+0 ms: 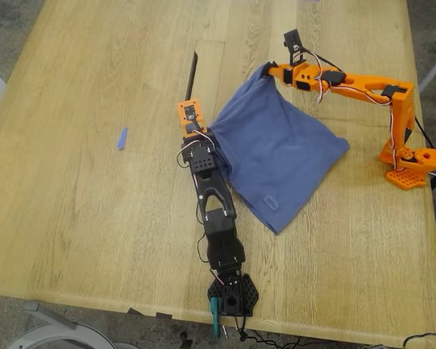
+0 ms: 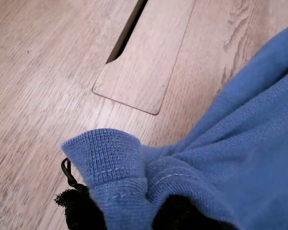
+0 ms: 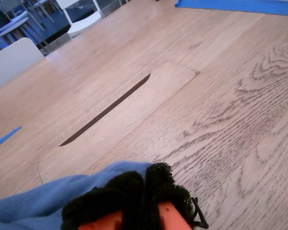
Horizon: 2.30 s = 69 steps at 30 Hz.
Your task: Fold a T-shirt
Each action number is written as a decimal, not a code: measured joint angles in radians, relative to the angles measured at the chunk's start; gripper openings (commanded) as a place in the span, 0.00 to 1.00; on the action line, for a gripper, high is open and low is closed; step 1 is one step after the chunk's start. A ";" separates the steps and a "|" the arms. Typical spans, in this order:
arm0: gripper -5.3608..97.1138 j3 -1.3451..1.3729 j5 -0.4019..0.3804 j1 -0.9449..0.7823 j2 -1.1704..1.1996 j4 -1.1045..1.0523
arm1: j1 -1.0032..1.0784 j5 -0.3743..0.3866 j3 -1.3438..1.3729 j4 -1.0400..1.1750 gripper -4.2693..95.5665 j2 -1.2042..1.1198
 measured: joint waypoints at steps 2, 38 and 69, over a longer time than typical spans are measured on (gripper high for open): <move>0.05 0.000 0.000 0.014 0.020 0.028 | 0.000 0.000 -0.046 0.077 0.04 0.002; 0.05 -0.014 0.000 0.331 0.459 0.621 | -0.107 -0.008 -0.417 1.362 0.04 0.307; 0.05 0.611 -0.011 0.764 0.925 0.568 | -0.215 0.020 0.647 1.266 0.04 1.094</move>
